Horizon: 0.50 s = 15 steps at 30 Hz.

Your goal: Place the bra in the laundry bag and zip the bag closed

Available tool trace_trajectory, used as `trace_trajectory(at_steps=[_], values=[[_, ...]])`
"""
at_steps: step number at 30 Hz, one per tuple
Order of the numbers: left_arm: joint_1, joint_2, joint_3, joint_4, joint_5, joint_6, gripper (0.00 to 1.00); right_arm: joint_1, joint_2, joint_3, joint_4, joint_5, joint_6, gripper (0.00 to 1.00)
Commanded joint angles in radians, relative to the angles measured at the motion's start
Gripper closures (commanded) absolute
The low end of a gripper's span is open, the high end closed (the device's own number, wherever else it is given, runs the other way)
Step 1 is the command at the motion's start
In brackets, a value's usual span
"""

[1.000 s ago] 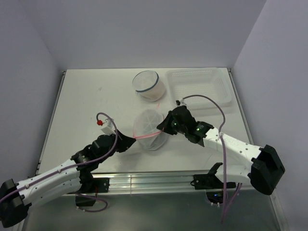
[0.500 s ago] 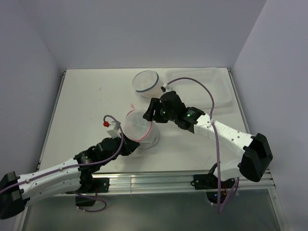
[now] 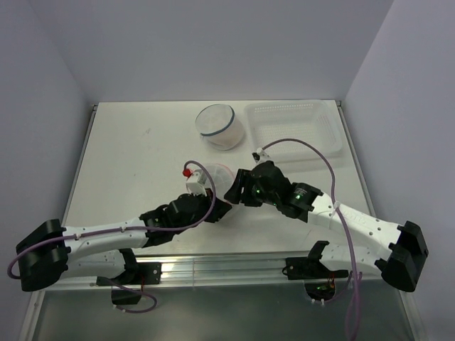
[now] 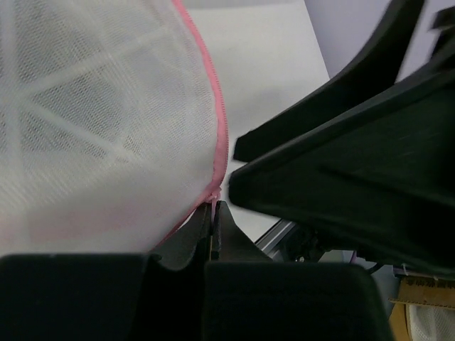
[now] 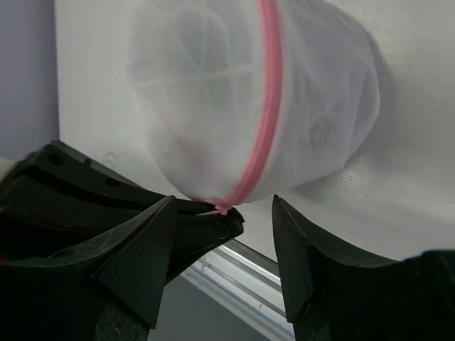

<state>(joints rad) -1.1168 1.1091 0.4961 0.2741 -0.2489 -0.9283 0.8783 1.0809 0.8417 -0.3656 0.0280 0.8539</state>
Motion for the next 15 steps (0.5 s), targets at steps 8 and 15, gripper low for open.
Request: trace_trajectory(at_steps=[8, 15], values=[[-0.008, 0.052, 0.056, 0.106, 0.037, 0.029, 1.00, 0.021, 0.042, -0.056, 0.060, 0.064, 0.096, 0.40], [-0.008, 0.026, 0.035, 0.079, 0.028, 0.023, 1.00, -0.010, 0.116, -0.035, 0.086, 0.075, 0.096, 0.86]])
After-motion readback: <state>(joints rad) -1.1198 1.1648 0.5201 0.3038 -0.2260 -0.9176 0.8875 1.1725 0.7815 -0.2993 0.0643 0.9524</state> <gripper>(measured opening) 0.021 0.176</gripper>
